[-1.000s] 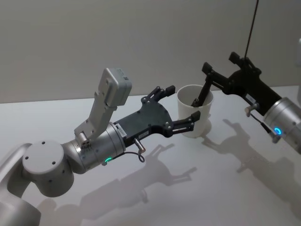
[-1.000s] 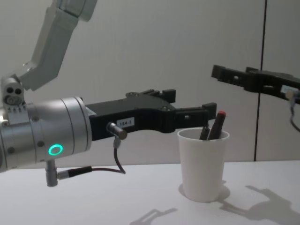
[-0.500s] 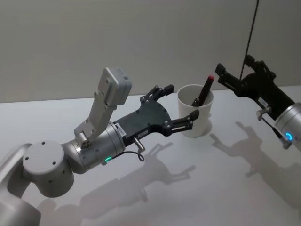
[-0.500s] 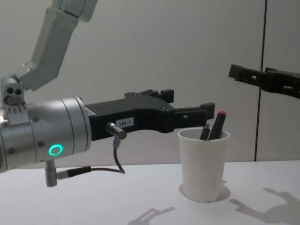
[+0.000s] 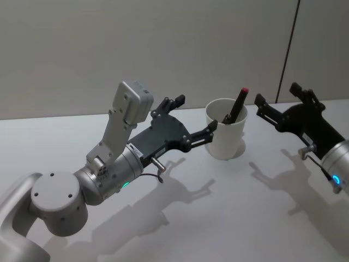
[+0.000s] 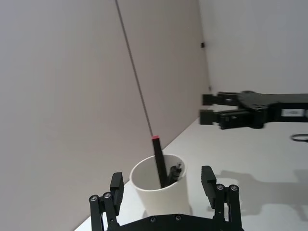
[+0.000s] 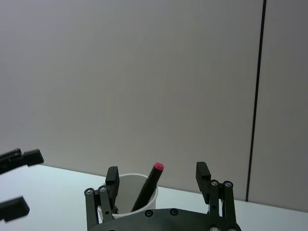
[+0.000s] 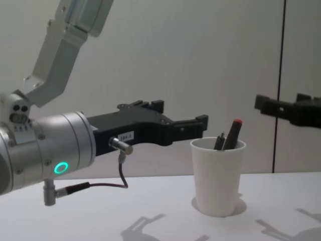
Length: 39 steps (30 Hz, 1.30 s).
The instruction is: Place the pen into the pen holder.
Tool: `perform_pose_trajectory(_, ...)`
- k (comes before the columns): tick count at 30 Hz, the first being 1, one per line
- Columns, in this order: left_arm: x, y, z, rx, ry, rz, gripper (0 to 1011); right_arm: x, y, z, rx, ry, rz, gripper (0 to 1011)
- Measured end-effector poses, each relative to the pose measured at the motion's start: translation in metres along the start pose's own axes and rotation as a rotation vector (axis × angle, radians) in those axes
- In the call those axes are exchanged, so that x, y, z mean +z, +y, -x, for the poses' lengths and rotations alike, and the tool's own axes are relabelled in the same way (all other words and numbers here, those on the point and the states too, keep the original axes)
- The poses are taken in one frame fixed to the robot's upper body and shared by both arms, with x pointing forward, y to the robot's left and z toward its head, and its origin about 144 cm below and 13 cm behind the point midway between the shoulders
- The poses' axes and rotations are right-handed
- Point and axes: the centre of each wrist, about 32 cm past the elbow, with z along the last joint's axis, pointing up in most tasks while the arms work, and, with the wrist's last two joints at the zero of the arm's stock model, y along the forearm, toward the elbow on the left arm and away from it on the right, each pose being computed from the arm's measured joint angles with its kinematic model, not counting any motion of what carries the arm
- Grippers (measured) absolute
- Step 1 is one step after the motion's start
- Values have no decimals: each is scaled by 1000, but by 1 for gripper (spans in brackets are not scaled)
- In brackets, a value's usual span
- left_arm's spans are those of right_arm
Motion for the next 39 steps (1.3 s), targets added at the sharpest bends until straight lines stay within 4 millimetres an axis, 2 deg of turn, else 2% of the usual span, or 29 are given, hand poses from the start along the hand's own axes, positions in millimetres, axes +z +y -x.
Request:
perform_pose_trajectory(18, -7, 3, 13, 220, -54, -30, 1001, -13, -34, 20, -107, -85, 68, 1001)
perform_pose_trajectory(28, -10, 4, 18, 319, -81, -39, 1001, -14, -35, 21, -112, -89, 71, 1002)
perform_pose_trajectory(39, -10, 5, 19, 337, -86, -41, 1001, -14, -35, 21, -111, -90, 71, 1002)
